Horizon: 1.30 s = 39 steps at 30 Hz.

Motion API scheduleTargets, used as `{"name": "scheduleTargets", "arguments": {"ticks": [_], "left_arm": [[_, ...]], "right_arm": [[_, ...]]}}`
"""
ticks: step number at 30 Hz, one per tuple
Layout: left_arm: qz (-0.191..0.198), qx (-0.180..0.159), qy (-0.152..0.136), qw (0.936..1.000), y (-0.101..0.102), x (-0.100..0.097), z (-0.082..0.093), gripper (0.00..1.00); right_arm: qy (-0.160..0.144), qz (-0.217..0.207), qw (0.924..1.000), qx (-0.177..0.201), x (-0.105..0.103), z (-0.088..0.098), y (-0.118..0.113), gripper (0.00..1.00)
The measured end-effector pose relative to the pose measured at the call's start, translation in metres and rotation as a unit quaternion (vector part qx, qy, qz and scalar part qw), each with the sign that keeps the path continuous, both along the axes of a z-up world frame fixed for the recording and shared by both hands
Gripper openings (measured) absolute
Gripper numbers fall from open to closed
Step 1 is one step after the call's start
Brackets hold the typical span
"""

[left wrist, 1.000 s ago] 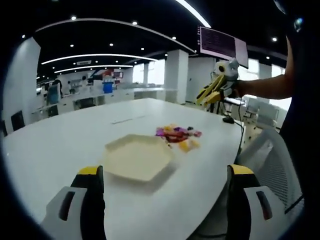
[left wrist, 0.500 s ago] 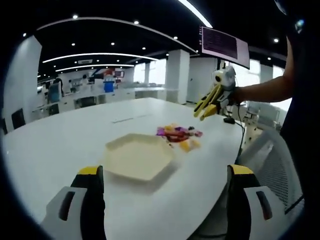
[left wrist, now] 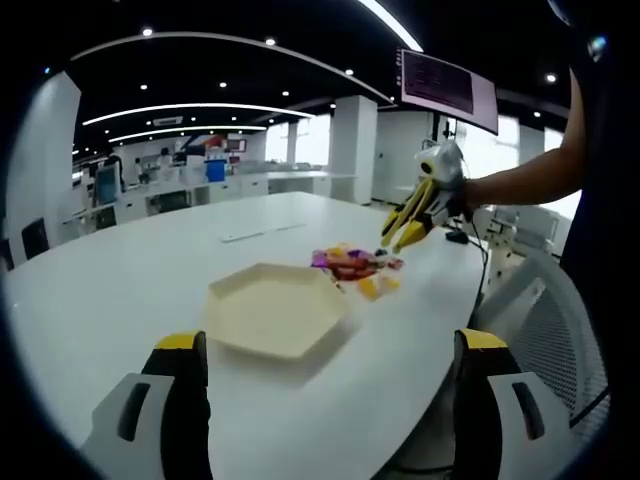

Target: Place the target food into the container with the food tongs after gripping and lifting it, then release it inside without dropping or visibly crushing the food.

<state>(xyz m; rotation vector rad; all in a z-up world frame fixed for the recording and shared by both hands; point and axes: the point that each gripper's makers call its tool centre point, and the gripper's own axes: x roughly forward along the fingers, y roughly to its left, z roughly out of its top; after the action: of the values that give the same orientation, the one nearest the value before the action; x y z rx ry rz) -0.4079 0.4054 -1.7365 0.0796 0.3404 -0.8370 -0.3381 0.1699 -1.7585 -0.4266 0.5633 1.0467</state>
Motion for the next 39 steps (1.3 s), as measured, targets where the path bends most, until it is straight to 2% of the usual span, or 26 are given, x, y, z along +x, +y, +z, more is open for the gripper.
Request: {"name": "scheduleTargets", "arguments": {"ticks": [16,31,35,39], "left_arm": [[0.001,0.003,0.004,1.0000,0.001,0.000,-0.003,0.99],[0.007,0.005,0.007,0.9999,0.003,0.001,-0.004,0.99],[0.008,0.005,0.007,0.9999,0.003,0.002,-0.004,0.99],[0.009,0.004,0.008,0.9999,0.004,0.002,-0.004,0.98]], "right_arm": [[0.021,0.000,0.9995,-0.025,0.009,-0.036,-0.001,0.27],[0.047,0.011,0.9979,-0.042,0.013,-0.059,0.001,0.28],[0.063,0.014,0.9969,-0.047,0.011,-0.065,0.001,0.28],[0.064,0.019,0.9962,-0.055,0.009,-0.071,0.003,0.29]]}}
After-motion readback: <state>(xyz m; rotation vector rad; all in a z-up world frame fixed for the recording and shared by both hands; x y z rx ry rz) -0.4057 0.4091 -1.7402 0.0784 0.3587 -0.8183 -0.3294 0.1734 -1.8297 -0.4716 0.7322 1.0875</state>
